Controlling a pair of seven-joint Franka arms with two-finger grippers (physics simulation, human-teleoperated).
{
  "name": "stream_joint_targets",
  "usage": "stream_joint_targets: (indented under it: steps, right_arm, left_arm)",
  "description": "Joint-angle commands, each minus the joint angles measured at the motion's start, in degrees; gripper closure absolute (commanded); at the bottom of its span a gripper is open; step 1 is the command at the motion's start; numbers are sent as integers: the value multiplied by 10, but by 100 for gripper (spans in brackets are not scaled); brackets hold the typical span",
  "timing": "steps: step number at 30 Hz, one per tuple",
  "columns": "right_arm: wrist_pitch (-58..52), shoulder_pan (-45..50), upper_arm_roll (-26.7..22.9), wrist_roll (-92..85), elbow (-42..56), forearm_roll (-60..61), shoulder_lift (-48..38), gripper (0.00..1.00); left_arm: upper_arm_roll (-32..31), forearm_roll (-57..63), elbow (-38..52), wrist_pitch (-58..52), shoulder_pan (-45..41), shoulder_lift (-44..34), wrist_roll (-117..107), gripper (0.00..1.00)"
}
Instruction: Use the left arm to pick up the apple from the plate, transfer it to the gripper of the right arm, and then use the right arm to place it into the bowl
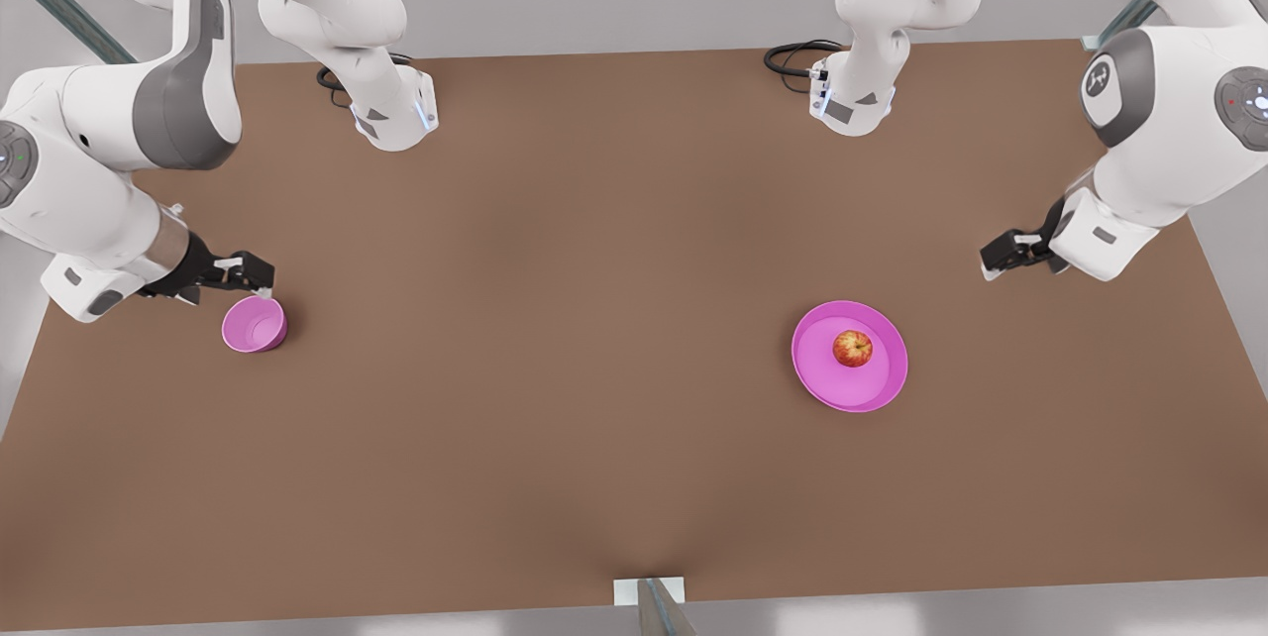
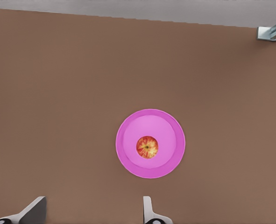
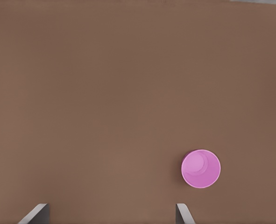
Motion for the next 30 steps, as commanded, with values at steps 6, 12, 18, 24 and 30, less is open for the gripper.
stream_joint_targets:
  steps: [6, 12, 18, 24, 30]
  right_arm:
    - [4, -6, 0, 0, 0, 0, -1, 0]
    - [4, -9, 0, -3, 0, 0, -1, 0]
    - [4, -9, 0, -5, 0, 0, 1, 0]
    - [4, -11, 0, -6, 0, 0, 2, 0]
    - [5, -12, 0, -6, 0, 1, 2, 0]
  left_arm:
    - [-4, -29, -40, 139, -66, 118, -15, 0]
    - [-5, -32, -316, 471, -70, 53, 28, 0]
    - [-10, -51, -427, 683, -78, 92, 33, 0]
    - [-9, -52, -441, 721, -75, 129, 45, 0]
    - [-9, -52, -454, 738, -75, 149, 44, 0]
